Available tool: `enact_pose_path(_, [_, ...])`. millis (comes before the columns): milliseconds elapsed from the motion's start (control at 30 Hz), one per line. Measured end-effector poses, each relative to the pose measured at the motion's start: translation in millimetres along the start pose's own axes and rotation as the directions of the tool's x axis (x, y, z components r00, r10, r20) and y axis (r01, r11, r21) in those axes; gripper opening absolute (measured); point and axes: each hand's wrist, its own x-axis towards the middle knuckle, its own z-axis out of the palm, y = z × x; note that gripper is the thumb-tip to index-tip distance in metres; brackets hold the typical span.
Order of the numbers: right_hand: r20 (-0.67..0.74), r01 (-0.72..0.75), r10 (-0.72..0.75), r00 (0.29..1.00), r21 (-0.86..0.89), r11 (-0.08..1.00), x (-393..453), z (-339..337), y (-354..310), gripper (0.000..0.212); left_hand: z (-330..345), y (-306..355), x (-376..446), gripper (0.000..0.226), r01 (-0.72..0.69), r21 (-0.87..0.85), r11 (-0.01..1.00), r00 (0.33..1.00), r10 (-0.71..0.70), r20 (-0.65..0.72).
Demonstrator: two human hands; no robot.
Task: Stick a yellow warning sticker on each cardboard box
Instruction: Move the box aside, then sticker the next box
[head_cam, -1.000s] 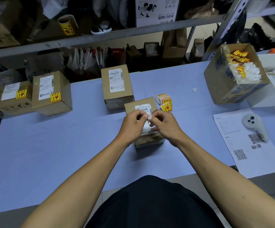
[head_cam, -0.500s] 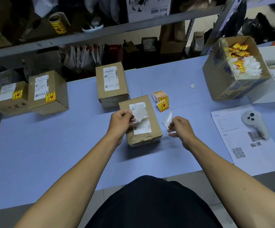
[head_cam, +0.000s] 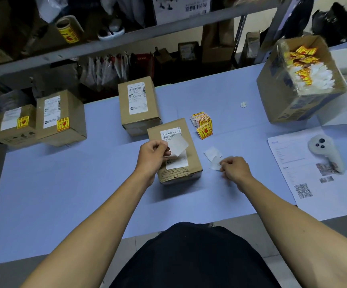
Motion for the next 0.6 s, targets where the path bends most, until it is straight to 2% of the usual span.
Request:
enact_pose_path(133, [-0.049, 0.037, -0.040, 0.998, -0.062, 0.997, 6, 2, 1, 0.023, 4, 3, -3, 0.017, -0.006, -0.008, 1.000, 1.000, 0.007, 0.016])
enact_pose_path(233, [-0.053, 0.022, -0.027, 0.998, -0.092, 0.996, 0, 2, -4, 0.016, 4, 6, -5, 0.018, -0.011, -0.018, 1.000, 1.000, 0.011, 0.025])
enact_pose_path(433, [-0.077, 0.047, -0.052, 0.996, -0.066, 0.997, -22, 6, -24, 0.020, -1, 11, -7, 0.019, 0.000, -0.040, 0.999, 0.998, 0.002, 0.061])
enact_pose_path(500, [-0.058, 0.085, -0.085, 0.995, 0.006, 0.996, -32, 12, -41, 0.018, -2, 11, -7, 0.019, -0.006, -0.034, 0.999, 0.998, 0.008, 0.058])
enact_pose_path(600, [0.054, 0.167, -0.186, 0.981, 0.251, 0.953, -51, 24, -72, 0.012, -4, 12, -6, 0.016, 0.065, -0.098, 0.993, 0.995, -0.056, 0.088])
